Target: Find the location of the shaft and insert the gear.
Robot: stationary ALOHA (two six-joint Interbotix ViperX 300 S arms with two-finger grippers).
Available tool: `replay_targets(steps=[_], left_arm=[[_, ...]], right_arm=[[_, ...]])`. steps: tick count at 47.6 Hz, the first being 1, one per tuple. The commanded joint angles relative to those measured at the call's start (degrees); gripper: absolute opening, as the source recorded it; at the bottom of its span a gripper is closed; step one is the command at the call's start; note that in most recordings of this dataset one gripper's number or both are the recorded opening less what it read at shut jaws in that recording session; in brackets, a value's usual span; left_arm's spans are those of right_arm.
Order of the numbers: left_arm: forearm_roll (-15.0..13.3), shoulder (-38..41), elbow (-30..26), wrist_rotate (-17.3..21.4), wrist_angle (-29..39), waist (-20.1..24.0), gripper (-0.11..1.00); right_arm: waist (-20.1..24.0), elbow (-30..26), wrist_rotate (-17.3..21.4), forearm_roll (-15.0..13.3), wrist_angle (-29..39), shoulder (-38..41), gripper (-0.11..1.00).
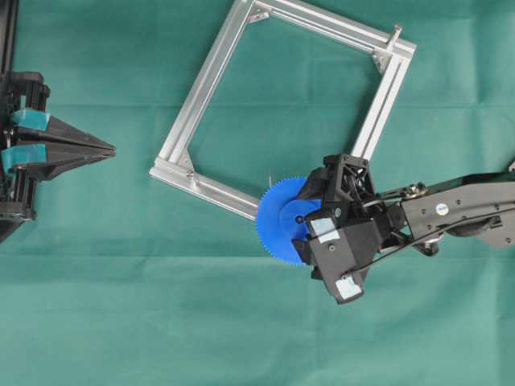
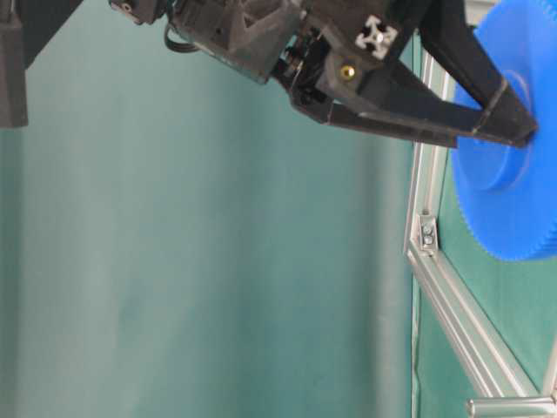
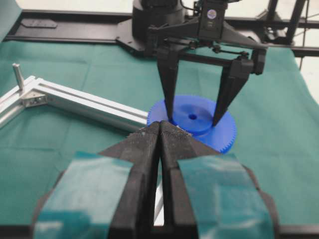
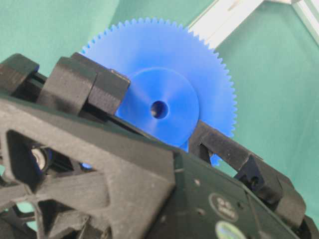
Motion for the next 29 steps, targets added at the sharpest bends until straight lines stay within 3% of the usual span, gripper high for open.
replay_targets(steps=[1, 29], left_arm=[[-0.09, 0.53, -0.70, 0.09, -0.44, 0.18, 0.01], [-0.09, 0.53, -0.70, 0.09, -0.35, 0.09, 0.01]], right_arm=[[0.53, -1.32, -0.09, -0.09, -0.35, -0.53, 0.69], [0.44, -0.88, -0.09, -0.09, -0.44, -0.44, 0.69]])
